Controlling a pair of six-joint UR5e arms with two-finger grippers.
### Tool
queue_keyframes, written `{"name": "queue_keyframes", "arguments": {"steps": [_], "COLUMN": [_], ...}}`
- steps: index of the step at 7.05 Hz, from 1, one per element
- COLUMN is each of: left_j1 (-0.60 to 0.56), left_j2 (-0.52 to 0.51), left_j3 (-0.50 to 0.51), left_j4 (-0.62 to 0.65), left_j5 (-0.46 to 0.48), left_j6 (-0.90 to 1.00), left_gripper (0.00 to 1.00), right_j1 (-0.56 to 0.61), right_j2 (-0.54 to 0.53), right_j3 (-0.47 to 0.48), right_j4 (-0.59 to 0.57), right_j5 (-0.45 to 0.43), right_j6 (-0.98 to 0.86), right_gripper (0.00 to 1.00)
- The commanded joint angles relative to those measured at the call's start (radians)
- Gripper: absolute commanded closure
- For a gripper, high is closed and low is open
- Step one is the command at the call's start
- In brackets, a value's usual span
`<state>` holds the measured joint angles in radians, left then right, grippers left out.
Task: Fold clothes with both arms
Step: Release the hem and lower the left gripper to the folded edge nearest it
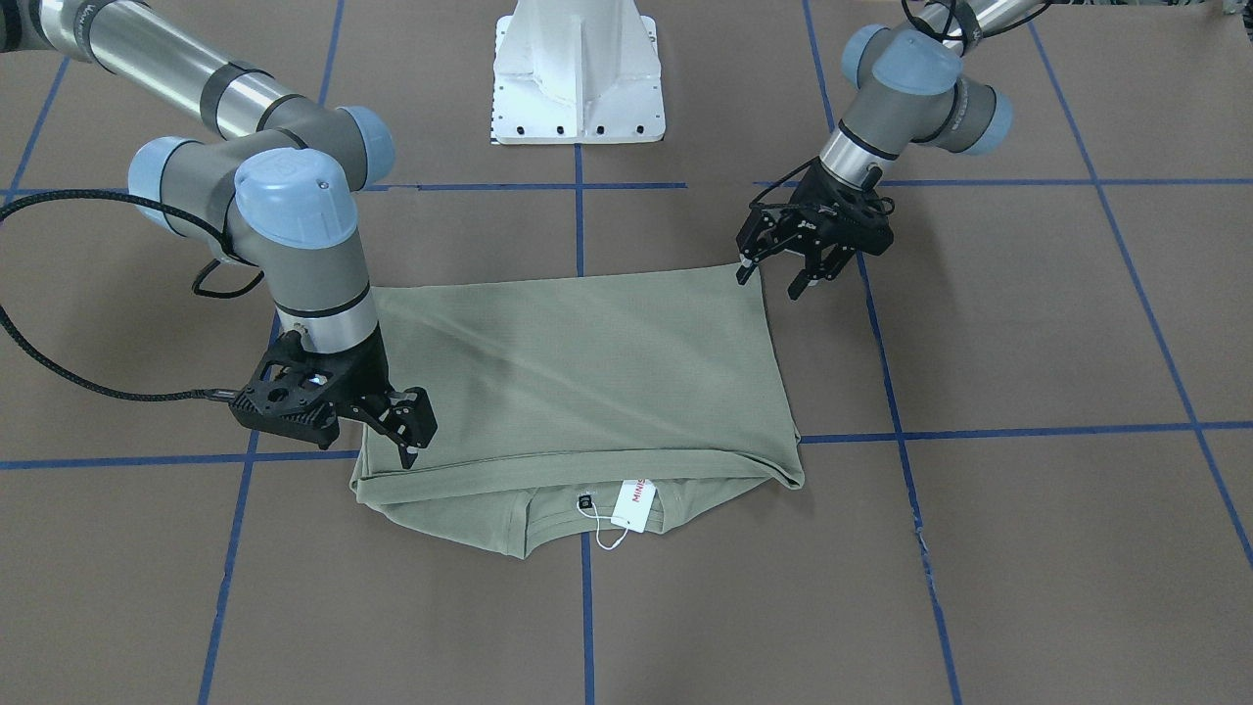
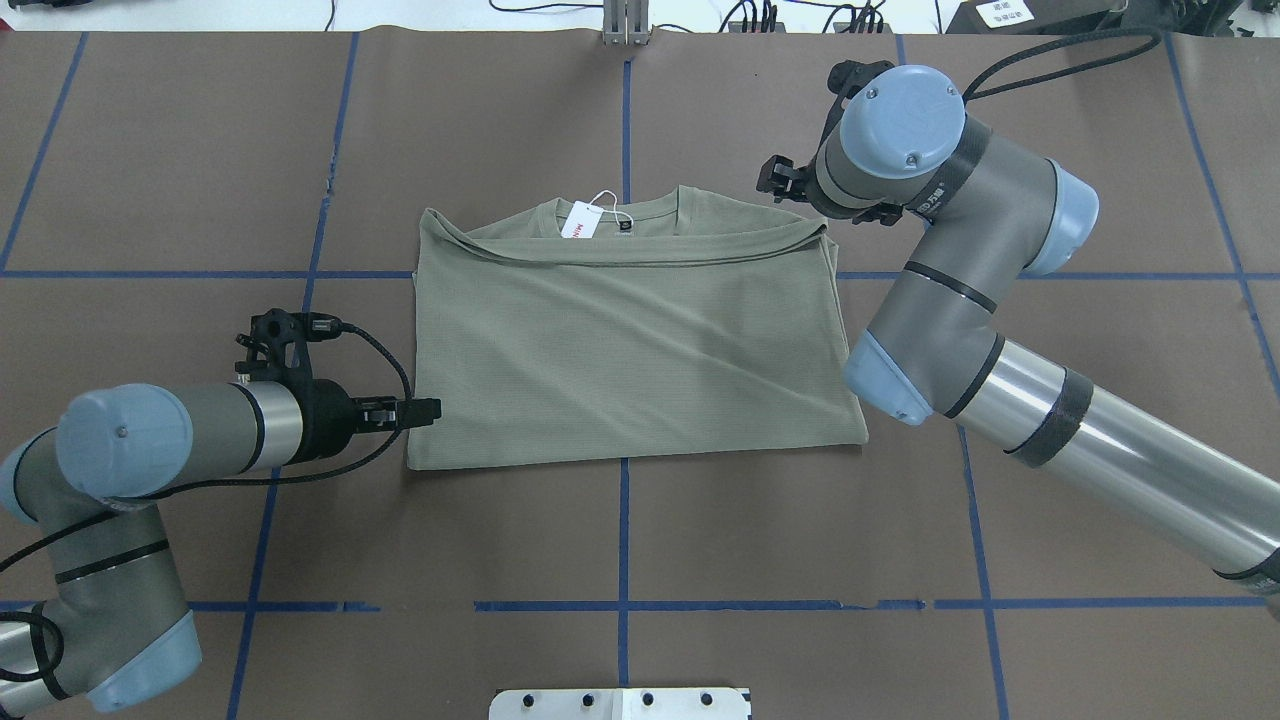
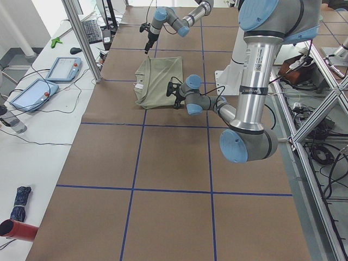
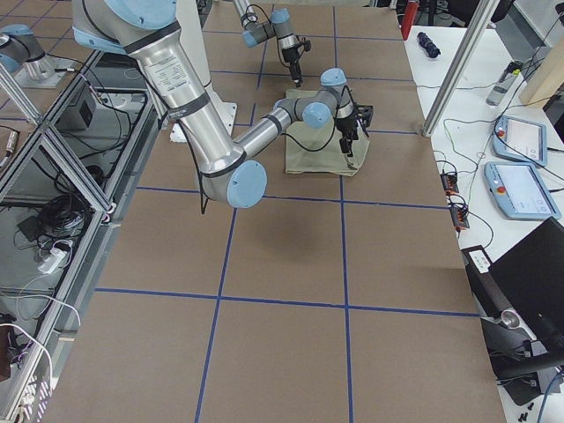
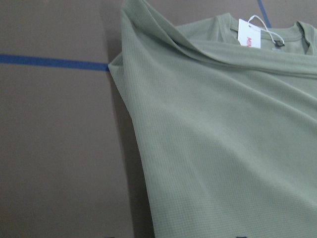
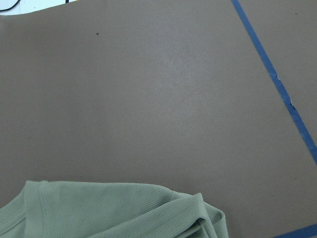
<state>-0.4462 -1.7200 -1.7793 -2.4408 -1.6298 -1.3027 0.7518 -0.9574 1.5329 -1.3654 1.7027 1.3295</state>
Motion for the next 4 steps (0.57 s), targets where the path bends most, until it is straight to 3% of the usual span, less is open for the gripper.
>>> {"name": "queue_keyframes", "arguments": {"steps": [1,2,4], "left_j1": [0.056,0.06,0.07], "left_j2": [0.0,0.002,0.002], "left_j3": [0.007,0.009,0.015], "left_j4": [-0.001,-0.001,-0.001], "left_j5": [0.028,0.028,0.028], "left_j6": [-0.032,-0.032,-0.032], "left_gripper": [0.22,0.37,0.82], "right_j1": [0.0,0.0,0.0], "right_j2": [0.0,-0.001,-0.001], "right_j3": [0.0,0.0,0.0], "right_j4": [0.0,0.0,0.0], "right_j5": [0.0,-0.002,-0.003], "right_j6": [0.0,0.0,0.002], "right_gripper": [0.0,0.0,0.0]}}
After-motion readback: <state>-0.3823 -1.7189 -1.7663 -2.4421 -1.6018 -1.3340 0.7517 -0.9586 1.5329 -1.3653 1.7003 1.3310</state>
